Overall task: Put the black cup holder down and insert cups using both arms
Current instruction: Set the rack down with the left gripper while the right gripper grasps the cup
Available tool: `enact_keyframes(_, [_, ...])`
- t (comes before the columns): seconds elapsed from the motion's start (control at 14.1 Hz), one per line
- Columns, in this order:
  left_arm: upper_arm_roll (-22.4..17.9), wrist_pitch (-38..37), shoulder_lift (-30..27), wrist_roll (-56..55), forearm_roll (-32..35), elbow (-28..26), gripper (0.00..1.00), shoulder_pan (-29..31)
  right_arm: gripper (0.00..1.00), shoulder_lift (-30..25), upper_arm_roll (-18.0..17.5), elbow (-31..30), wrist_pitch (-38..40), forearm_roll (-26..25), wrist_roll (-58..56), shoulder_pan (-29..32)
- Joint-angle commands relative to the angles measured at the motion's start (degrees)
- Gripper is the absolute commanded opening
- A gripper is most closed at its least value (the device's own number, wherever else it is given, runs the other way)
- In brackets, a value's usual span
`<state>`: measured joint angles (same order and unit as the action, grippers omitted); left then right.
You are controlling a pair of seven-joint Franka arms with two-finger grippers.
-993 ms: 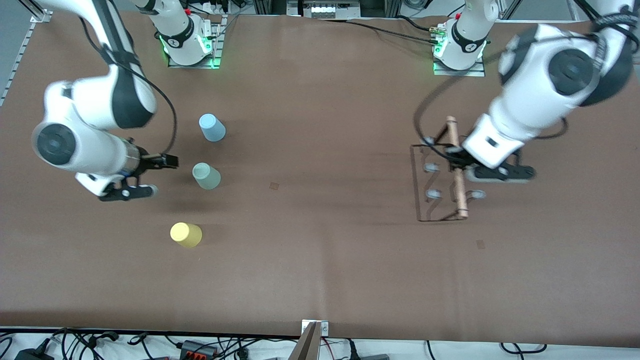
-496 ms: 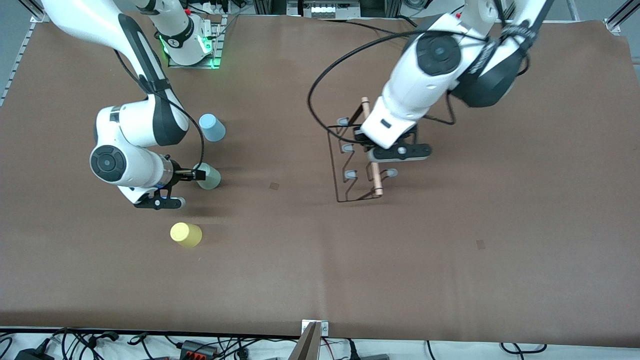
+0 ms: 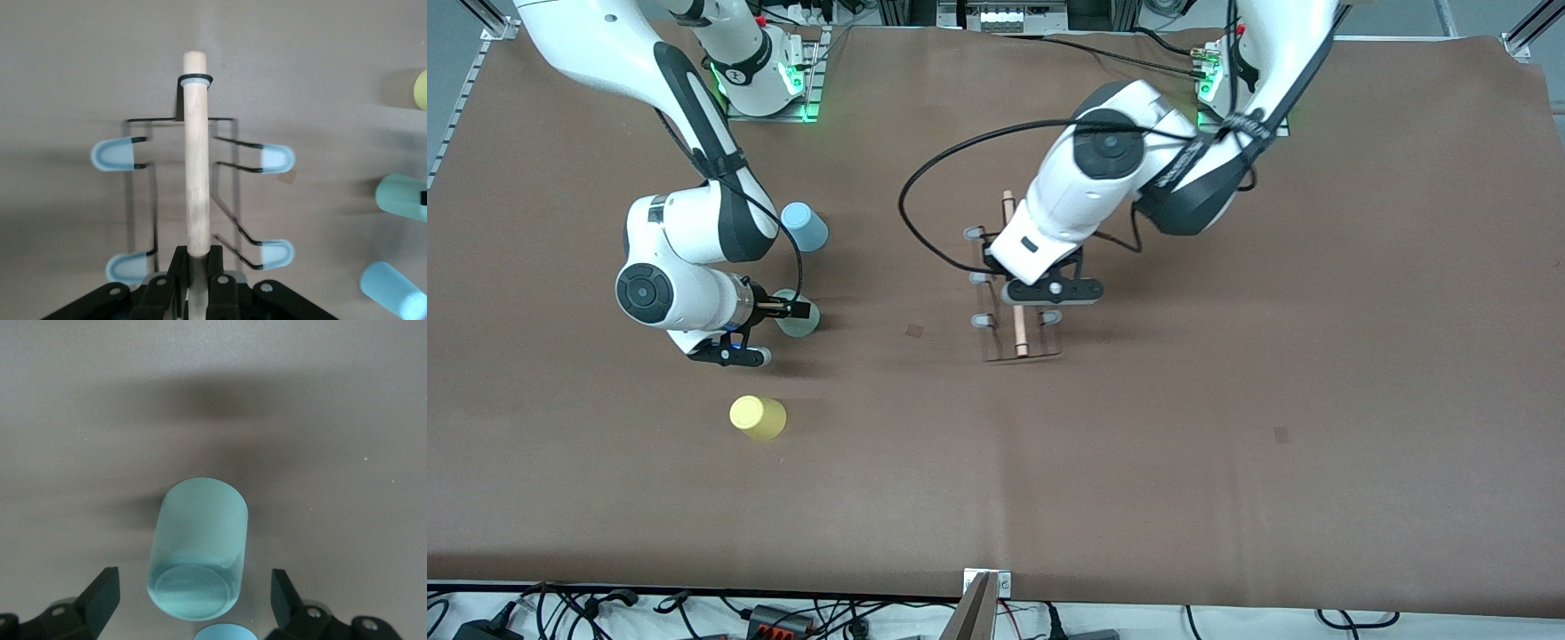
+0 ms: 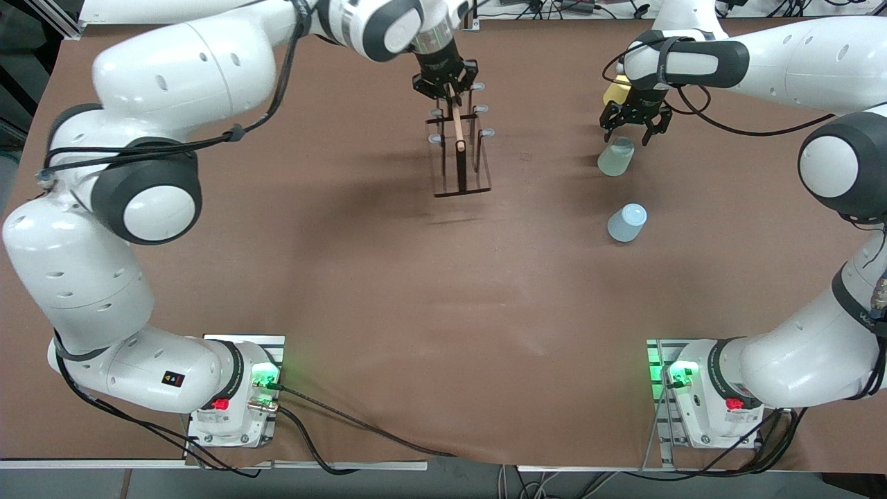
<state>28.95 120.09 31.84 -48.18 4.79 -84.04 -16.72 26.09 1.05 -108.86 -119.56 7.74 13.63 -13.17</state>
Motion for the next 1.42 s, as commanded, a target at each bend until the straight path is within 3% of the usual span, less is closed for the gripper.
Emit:
enact_keyframes(0.0, [-0.5,1.6,2.9,-1.1,5.3,3.0,0.00,-2.9,1.00,0.9,0.3,-1.1,-1.1,1.0,0.8,-0.5])
enact_keyframes(0.35, [-0.6,3.2,4.7,-1.3,5.7,2.8,0.01,-3.3,1.00,2.1,0.3,-0.8,-1.1,2.5,0.9,-0.6])
enact_keyframes(0.5, [-0.7,3.2,4.7,-1.2,5.6,2.8,0.05,-3.9,0.97,2.5,0.3,-0.4,-1.0,3.3,0.9,-0.5])
enact_keyframes(0.71, [-0.7,3.2,5.2,-1.3,5.6,2.7,0.07,-3.9,0.49,2.5,0.3,0.3,-0.3,3.3,0.8,-0.6])
enact_keyframes(0.85, [-0.7,3.2,5.4,-1.3,5.5,2.7,0.09,-4.0,0.34,2.0,0.4,1.8,0.8,3.3,0.4,-0.5])
enact_keyframes(1.13, [-0.7,3.1,6.3,-4.4,5.6,2.7,0.20,-4.3,0.32,1.8,0.4,15.2,16.8,3.7,0.7,-0.4])
enact_keyframes(1.35, [-1.2,2.1,5.7,-5.9,8.0,2.7,0.23,-4.7,0.32,1.8,0.4,22.0,22.8,10.2,3.2,-0.7])
